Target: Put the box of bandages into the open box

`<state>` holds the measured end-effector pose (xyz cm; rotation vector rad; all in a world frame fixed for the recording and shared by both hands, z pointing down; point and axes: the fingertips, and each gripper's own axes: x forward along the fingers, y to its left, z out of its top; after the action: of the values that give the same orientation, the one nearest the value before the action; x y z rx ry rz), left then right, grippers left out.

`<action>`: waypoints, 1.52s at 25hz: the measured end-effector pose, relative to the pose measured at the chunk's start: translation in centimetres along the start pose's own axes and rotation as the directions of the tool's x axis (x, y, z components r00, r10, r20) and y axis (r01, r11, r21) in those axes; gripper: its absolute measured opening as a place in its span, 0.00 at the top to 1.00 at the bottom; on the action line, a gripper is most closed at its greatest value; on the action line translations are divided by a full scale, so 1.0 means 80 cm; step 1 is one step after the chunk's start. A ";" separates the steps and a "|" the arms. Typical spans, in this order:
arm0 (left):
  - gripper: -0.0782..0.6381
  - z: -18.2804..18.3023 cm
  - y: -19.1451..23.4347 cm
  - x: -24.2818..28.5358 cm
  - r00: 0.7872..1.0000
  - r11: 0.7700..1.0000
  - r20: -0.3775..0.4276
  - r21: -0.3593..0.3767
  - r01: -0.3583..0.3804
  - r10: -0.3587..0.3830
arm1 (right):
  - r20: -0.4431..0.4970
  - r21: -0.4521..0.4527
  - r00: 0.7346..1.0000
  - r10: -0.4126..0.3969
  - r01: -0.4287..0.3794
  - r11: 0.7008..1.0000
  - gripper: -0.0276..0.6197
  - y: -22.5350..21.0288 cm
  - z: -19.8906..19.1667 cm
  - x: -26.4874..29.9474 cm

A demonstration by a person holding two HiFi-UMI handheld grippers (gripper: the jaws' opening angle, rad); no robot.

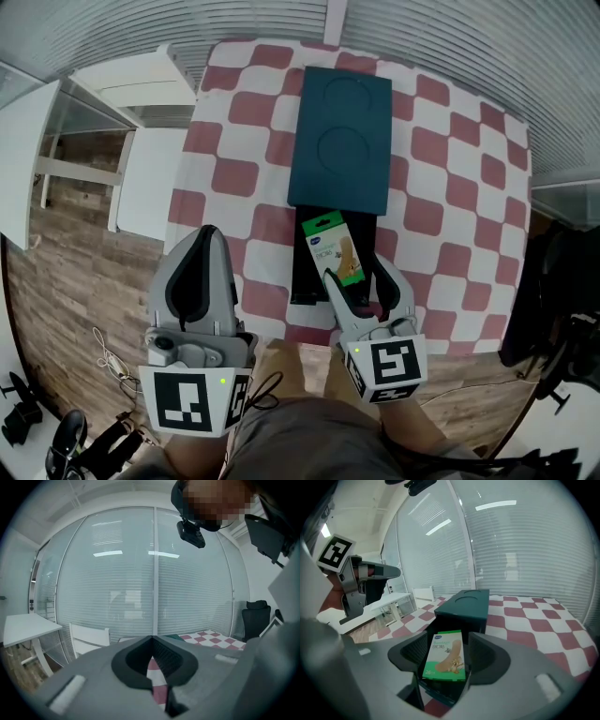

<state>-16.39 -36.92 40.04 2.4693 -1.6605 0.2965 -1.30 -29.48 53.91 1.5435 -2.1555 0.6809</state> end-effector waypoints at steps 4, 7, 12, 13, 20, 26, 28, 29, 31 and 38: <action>0.89 0.019 -0.010 -0.003 1.000 1.000 0.031 0.017 0.003 -0.003 | 0.112 -0.008 0.994 0.011 -0.011 1.000 0.66 -0.005 0.038 -0.017; 0.89 0.048 -0.019 -0.004 0.996 0.999 0.088 0.042 0.000 -0.004 | 0.210 -0.019 0.977 0.034 -0.030 0.999 0.71 -0.006 0.085 -0.030; 0.89 0.092 -0.039 -0.027 0.990 0.996 0.140 0.086 -0.008 -0.004 | 0.353 -0.070 0.932 0.079 -0.058 0.996 0.80 0.005 0.164 -0.077; 0.89 0.101 -0.043 -0.031 0.988 0.995 0.155 0.098 -0.011 -0.004 | 0.383 -0.085 0.920 0.089 -0.061 0.994 0.83 0.008 0.181 -0.084; 0.89 0.178 -0.063 -0.044 0.949 0.982 0.314 0.186 -0.041 -0.020 | 0.544 -0.190 0.825 0.151 -0.054 0.980 0.91 0.026 0.288 -0.135; 0.89 0.209 -0.064 -0.055 0.925 0.985 0.380 0.160 -0.061 -0.005 | 0.605 -0.210 0.780 0.159 -0.036 0.977 0.92 0.027 0.322 -0.159; 0.89 0.213 -0.065 -0.057 0.922 0.985 0.388 0.162 -0.063 -0.005 | 0.611 -0.213 0.776 0.156 -0.029 0.977 0.92 0.025 0.325 -0.163; 0.89 0.215 -0.066 -0.058 0.921 0.984 0.391 0.166 -0.064 -0.006 | 0.614 -0.213 0.774 0.154 -0.025 0.977 0.92 0.024 0.326 -0.165; 0.89 0.219 -0.070 -0.059 0.918 0.983 0.397 0.172 -0.060 -0.013 | 0.619 -0.214 0.771 0.150 -0.018 0.977 0.92 0.022 0.328 -0.167; 0.89 0.221 -0.083 -0.061 0.915 0.983 0.402 0.181 -0.042 -0.035 | 0.632 -0.226 0.763 0.138 0.011 0.974 0.92 0.014 0.331 -0.176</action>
<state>-10.59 -34.21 21.61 2.8180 -1.8604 -0.0730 0.89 -34.37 24.33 1.7581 -2.6622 -0.1242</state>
